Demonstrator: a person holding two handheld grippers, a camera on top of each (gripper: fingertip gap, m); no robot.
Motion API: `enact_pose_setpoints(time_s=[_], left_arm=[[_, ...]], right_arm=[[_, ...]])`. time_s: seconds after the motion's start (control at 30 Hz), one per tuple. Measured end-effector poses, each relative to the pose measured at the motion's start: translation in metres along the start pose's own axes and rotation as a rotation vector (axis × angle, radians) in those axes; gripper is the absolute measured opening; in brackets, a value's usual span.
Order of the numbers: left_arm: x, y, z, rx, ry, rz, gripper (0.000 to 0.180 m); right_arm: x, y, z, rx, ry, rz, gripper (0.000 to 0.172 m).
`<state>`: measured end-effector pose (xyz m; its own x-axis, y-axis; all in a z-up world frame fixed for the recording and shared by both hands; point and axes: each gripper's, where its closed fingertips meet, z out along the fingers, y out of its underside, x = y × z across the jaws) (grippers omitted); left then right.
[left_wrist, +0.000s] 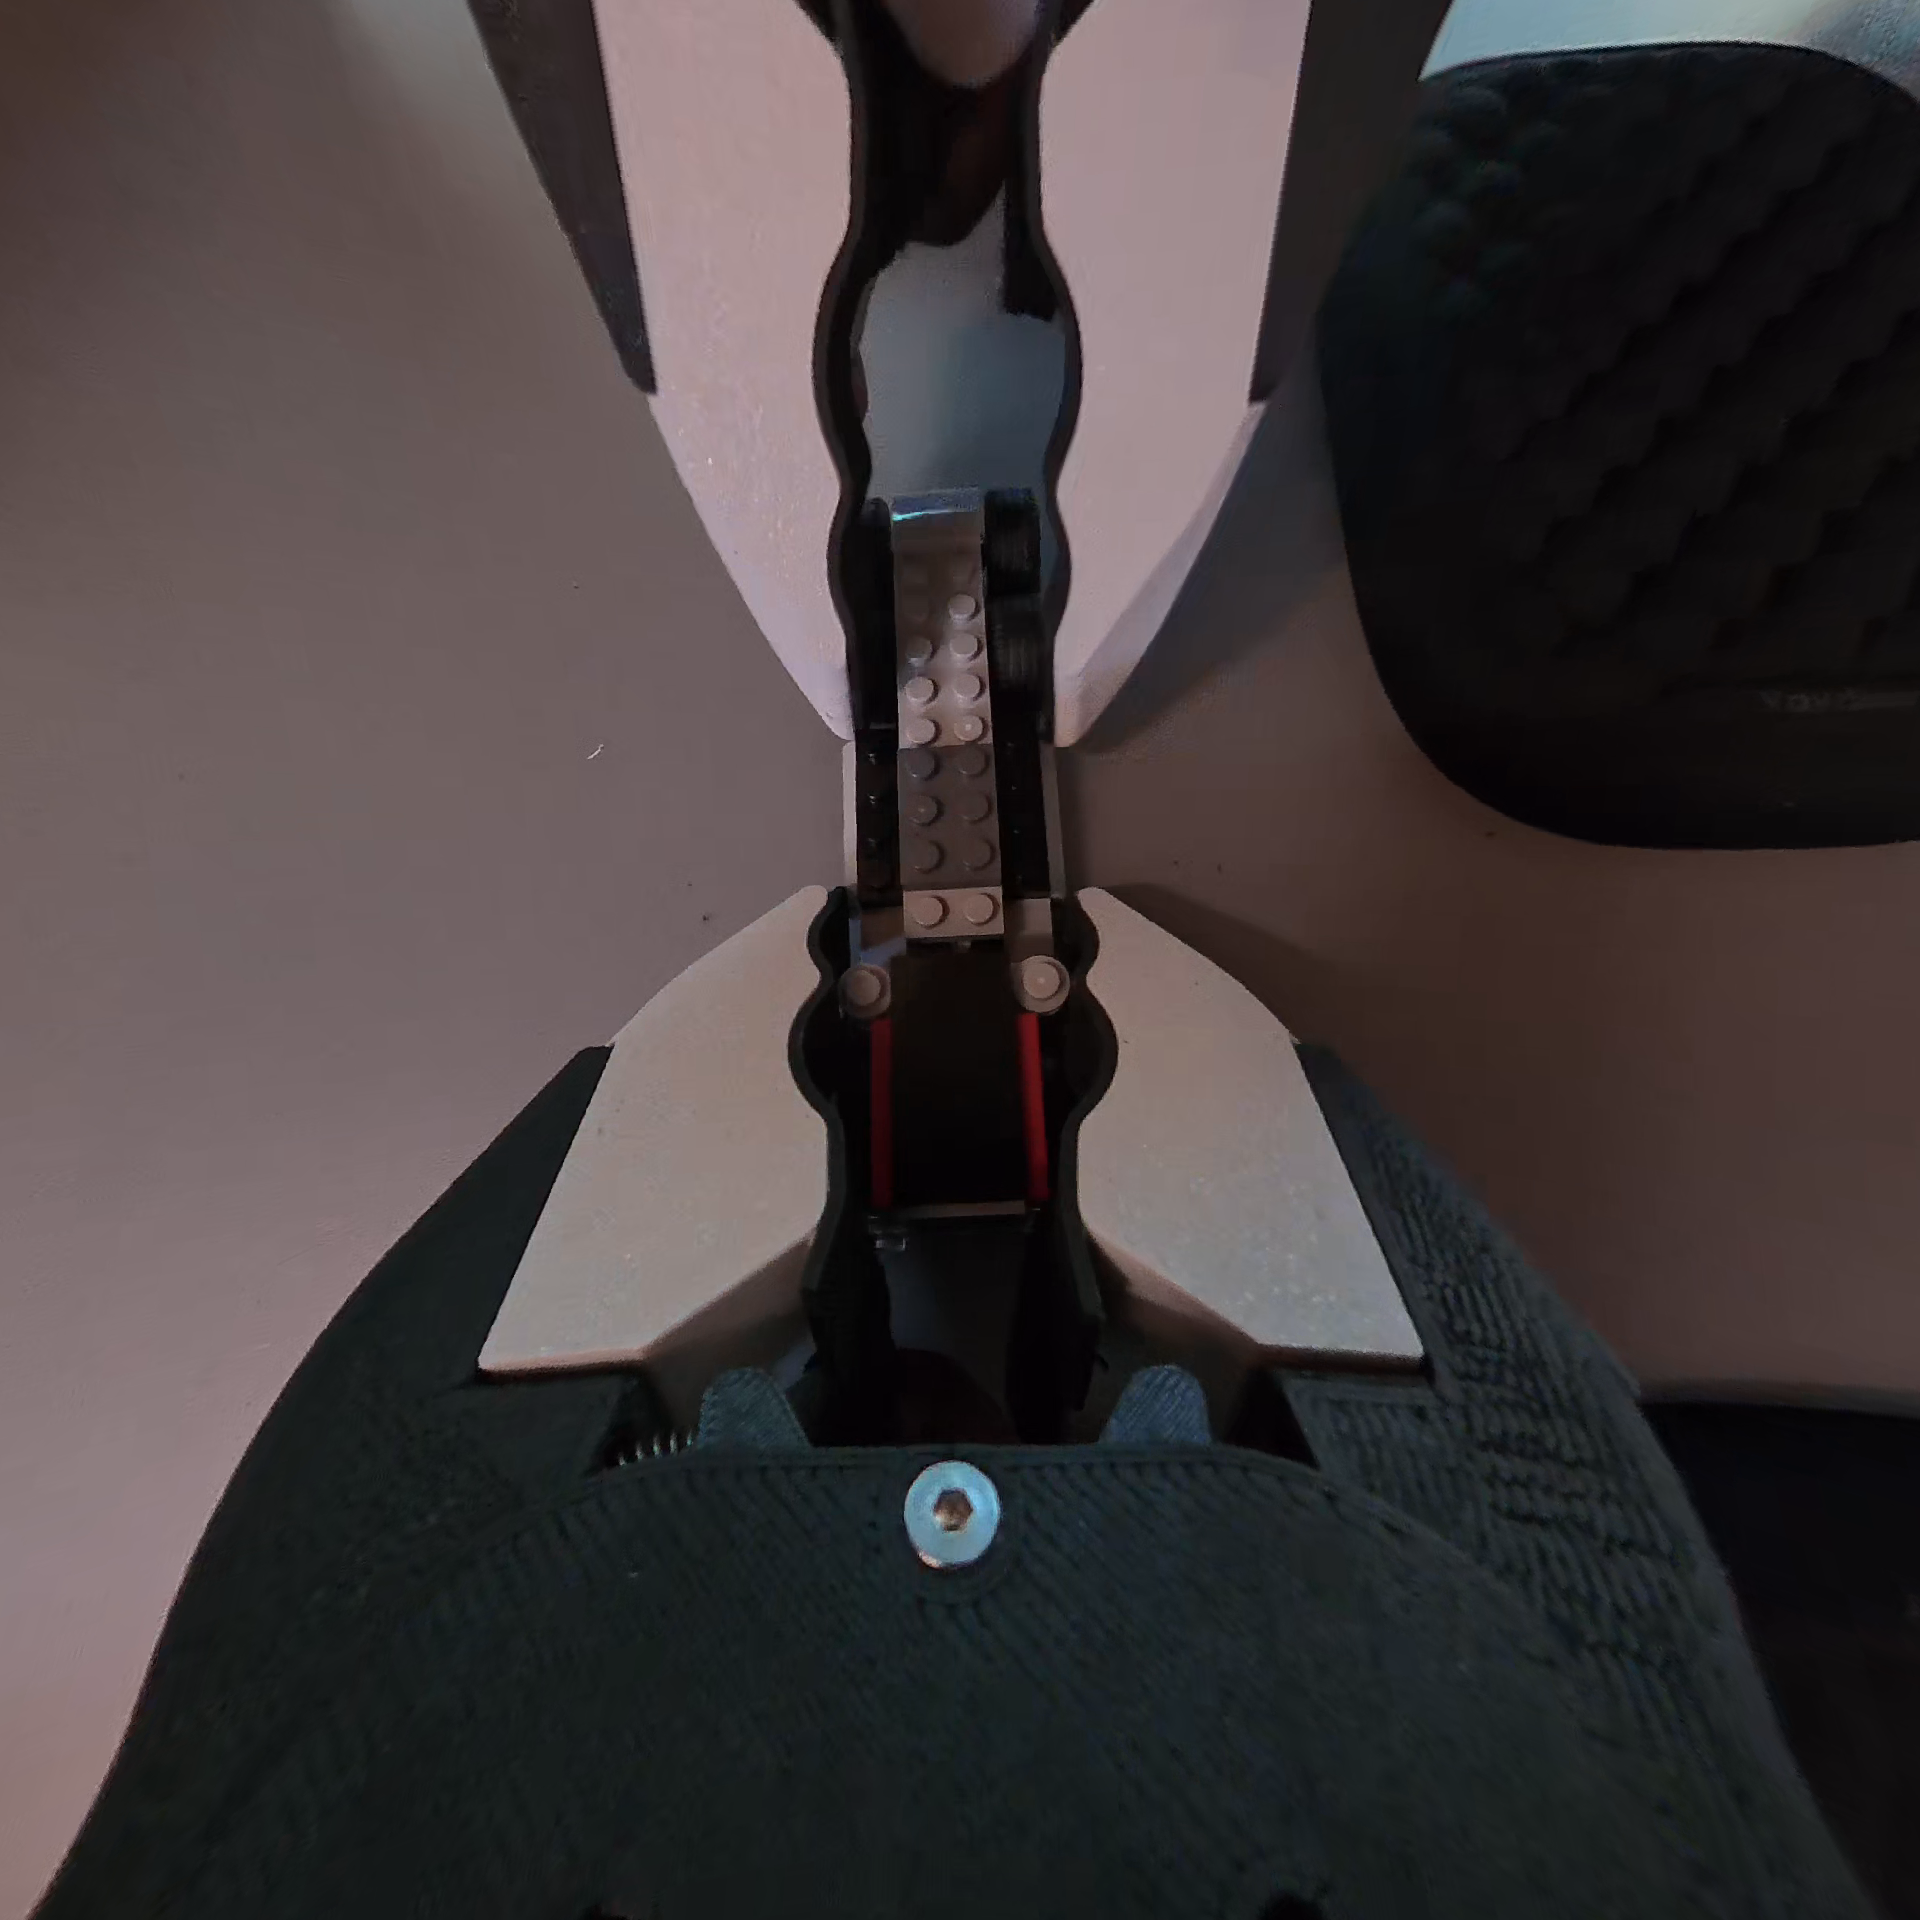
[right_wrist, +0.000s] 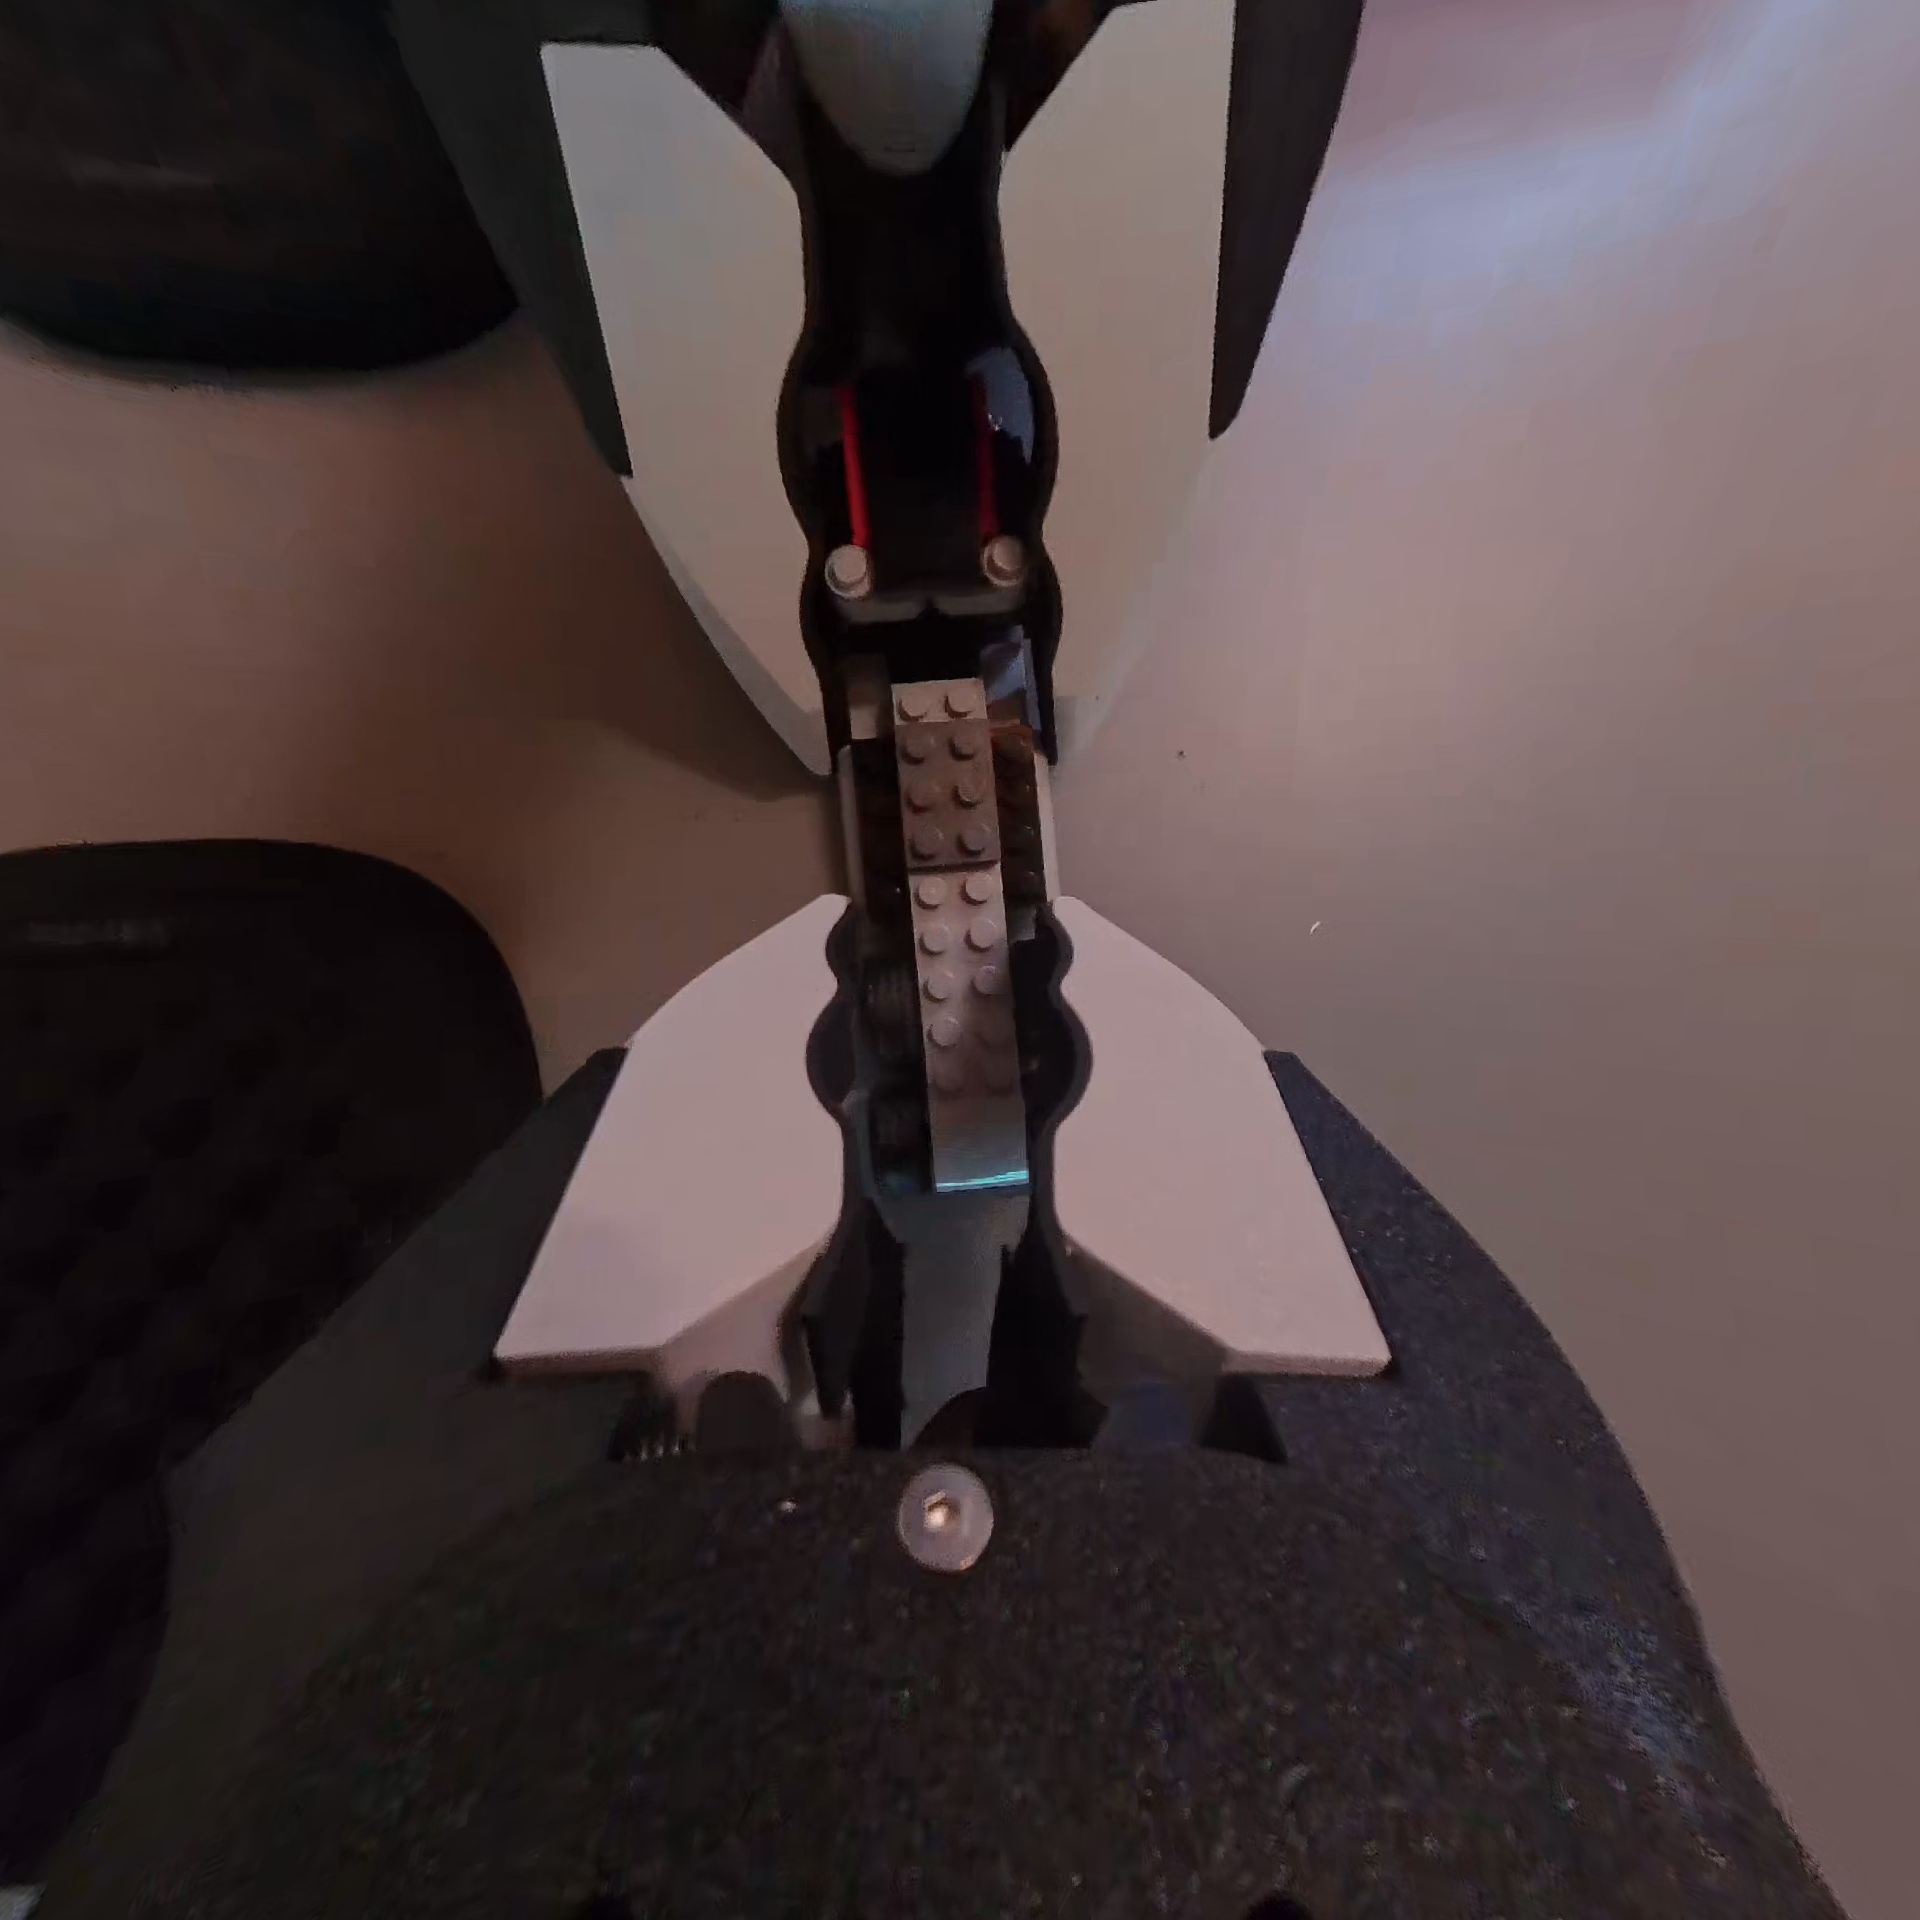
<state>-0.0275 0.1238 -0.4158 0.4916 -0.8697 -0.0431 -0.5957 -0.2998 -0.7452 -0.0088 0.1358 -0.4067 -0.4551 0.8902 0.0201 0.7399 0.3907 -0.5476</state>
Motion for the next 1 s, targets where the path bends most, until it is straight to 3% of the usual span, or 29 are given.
enact_pose_setpoints(time_s=[0.07, 0.17, 0.3, 0.37, 0.43, 0.5, 0.67, 0.73, 0.83, 0.9, 1.0], left_arm=[[-0.001, 0.001, -0.001, 0.0, -0.007, 0.009, 0.04], [-0.001, 0.0, -0.001, 0.004, -0.01, 0.014, 0.041], [0.0, -0.002, 0.0, 0.008, -0.019, 0.054, 0.041], [0.0, -0.001, 0.001, 0.005, -0.014, 0.055, 0.041], [0.003, -0.003, 0.0, 0.02, -0.018, 0.128, 0.04], [0.007, -0.005, 0.0, 0.035, -0.017, 0.203, 0.04], [0.002, -0.001, -0.013, 0.034, 0.042, 0.073, 0.064], [-0.001, 0.006, -0.018, 0.022, 0.054, 0.049, 0.062], [-0.009, 0.014, -0.021, 0.001, 0.012, 0.092, 0.043], [-0.009, 0.013, -0.02, 0.0, 0.007, 0.097, 0.043], [-0.007, 0.011, -0.019, 0.007, 0.009, 0.106, 0.042]], right_arm=[[0.0, -0.001, -0.001, -0.03, 0.011, -0.062, 0.026], [-0.002, -0.001, -0.003, -0.038, 0.152, -0.19, 0.024], [-0.004, 0.0, -0.006, 0.035, 0.218, -0.151, 0.027], [-0.001, 0.004, -0.003, 0.041, 0.172, -0.05, 0.063], [-0.005, 0.006, 0.006, 0.005, 0.106, -0.019, 0.075], [-0.011, -0.004, 0.012, 0.024, 0.055, -0.058, 0.041], [0.002, -0.008, 0.011, 0.084, 0.169, -0.106, 0.041], [0.001, -0.001, 0.007, 0.081, 0.152, -0.078, 0.041], [0.001, 0.007, 0.004, 0.096, 0.108, 0.017, 0.044], [0.005, -0.002, 0.001, 0.142, 0.15, 0.004, 0.057], [0.004, -0.025, 0.002, 0.213, 0.187, -0.04, 0.055]])
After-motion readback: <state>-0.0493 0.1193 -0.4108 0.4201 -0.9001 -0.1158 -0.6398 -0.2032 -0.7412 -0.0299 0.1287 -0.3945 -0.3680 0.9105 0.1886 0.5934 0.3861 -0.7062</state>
